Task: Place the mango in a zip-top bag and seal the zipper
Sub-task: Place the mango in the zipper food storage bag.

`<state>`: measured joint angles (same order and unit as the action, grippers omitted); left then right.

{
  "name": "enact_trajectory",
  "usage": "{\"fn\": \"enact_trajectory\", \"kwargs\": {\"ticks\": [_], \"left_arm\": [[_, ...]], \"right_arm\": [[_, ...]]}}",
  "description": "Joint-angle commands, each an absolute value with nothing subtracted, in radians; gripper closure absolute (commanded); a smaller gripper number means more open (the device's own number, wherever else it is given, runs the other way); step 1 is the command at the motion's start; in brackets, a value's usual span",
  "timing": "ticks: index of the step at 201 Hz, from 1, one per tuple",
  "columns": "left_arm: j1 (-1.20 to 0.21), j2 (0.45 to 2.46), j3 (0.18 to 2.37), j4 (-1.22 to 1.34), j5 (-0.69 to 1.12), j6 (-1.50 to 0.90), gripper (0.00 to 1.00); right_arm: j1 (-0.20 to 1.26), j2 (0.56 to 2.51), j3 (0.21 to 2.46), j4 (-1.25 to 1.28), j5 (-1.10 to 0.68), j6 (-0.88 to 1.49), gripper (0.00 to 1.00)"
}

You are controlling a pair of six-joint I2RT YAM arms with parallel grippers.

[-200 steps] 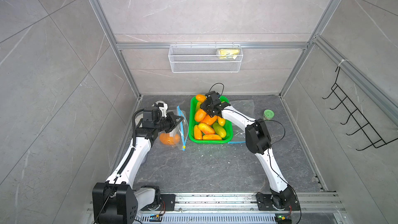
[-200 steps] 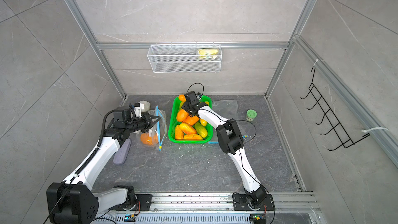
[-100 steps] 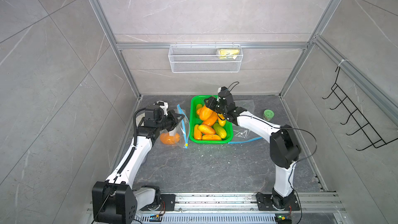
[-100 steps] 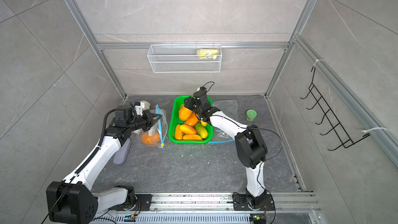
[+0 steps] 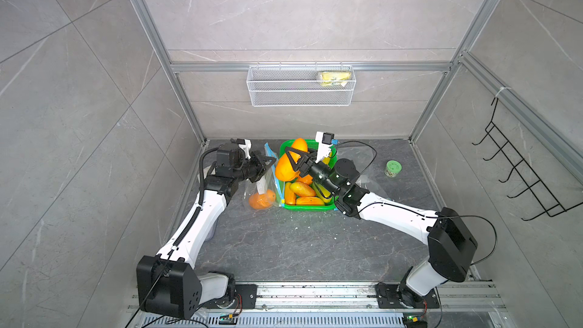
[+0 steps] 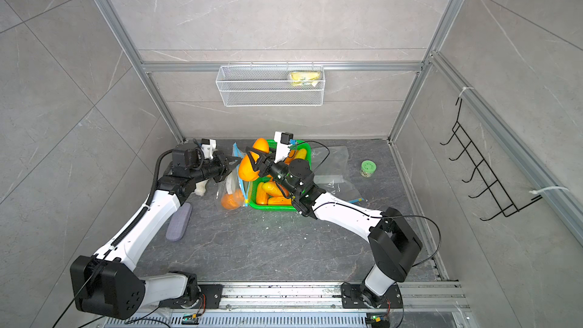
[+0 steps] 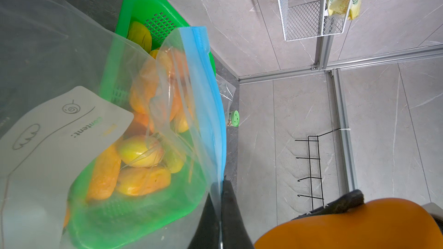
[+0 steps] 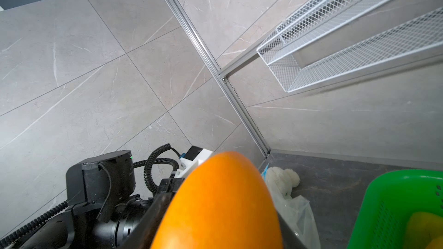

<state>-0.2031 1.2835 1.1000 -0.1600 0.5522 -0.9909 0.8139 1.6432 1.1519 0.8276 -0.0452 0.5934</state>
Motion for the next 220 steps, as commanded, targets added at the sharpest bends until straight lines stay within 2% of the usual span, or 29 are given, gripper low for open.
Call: {"fn": "enact_trajectory", "kwargs": {"ticks": [1, 66, 106, 133, 170, 195, 206, 220], "left_arm": [[-0.207, 1.278, 1.123, -0.121, 0.573, -1.007, 1.0], [-0.203, 1.246, 1.109, -0.104, 0.603, -1.026, 1.0], [-0.198, 1.236, 1.103, -0.09, 0.627, -1.044, 1.0], [-0.194, 1.238, 1.1, -0.059, 0.646, -1.069, 1.0], [-0.174, 1.233, 1.096, -0.041, 0.666, -1.094, 1.0], [-0.157, 1.23, 1.088, -0.037, 0.67, -1.098, 1.0], [-0.151, 1.229, 1.082, -0.028, 0.676, -1.105, 1.0], [-0.146, 1.229, 1.075, -0.014, 0.678, -1.114, 1.0]], "right_arm": [[0.823, 1.692, 1.152, 0.919, -0.036, 0.529, 0.89], [0.828, 1.798, 1.136, 0.979, 0.074, 0.479, 0.91], [0.836, 1.837, 1.178, 0.987, 0.119, 0.436, 0.87], [0.865, 1.901, 1.216, 1.028, 0.077, 0.435, 0.71], [0.883, 1.908, 1.194, 1.088, 0.06, 0.413, 0.32], [0.883, 1.851, 1.178, 1.021, 0.029, 0.362, 0.15], [0.884, 1.819, 1.17, 0.983, 0.026, 0.351, 0.1], [0.884, 1.774, 1.163, 0.923, 0.031, 0.321, 0.1]]}}
